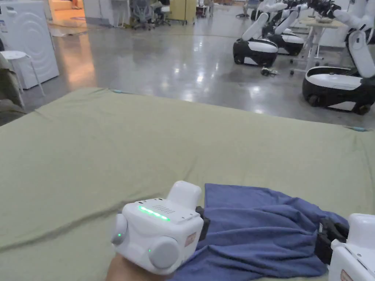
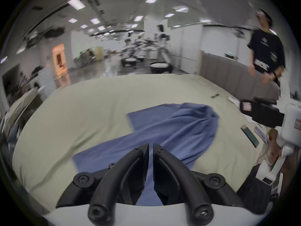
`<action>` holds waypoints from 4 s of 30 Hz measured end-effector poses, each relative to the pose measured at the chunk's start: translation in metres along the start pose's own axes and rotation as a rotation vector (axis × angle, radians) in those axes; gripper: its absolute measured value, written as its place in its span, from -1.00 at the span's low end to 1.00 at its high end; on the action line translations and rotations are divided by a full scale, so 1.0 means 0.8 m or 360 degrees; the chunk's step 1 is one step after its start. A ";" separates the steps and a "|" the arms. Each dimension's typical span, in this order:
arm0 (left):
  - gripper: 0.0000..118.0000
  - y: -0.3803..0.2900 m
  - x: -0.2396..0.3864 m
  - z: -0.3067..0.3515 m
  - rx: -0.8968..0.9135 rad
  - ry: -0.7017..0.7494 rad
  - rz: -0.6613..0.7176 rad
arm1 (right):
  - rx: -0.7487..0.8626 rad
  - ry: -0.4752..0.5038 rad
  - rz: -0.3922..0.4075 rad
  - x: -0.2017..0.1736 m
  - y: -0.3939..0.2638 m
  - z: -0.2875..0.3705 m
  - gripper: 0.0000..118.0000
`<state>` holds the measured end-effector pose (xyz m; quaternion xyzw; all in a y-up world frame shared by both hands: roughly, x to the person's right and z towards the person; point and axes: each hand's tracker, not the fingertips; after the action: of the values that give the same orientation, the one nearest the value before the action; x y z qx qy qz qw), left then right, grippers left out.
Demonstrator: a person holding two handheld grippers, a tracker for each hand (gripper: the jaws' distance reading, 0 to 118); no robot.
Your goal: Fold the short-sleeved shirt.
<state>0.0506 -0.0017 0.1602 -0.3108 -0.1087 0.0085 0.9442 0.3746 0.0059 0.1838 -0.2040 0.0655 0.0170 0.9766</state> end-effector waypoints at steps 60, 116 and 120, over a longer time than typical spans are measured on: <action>-0.88 0.038 -0.141 -0.043 -0.0005 0.0097 0.0083 | -0.0674 0.0454 0.0360 0.058 0.140 -0.347 -0.91; -0.88 0.272 -0.114 0.084 0.0334 0.0304 -0.0104 | 0.0216 -0.0069 -0.0004 0.223 0.353 0.038 -0.90; -0.88 0.164 -0.106 0.106 0.0090 0.0194 -0.0085 | -0.0027 -0.0057 -0.0052 0.219 0.241 0.067 -0.90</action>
<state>-0.0432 0.1469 0.1323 -0.2810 -0.0588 -0.0327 0.9574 0.5433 0.2055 0.1324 -0.2130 0.0446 0.0053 0.9760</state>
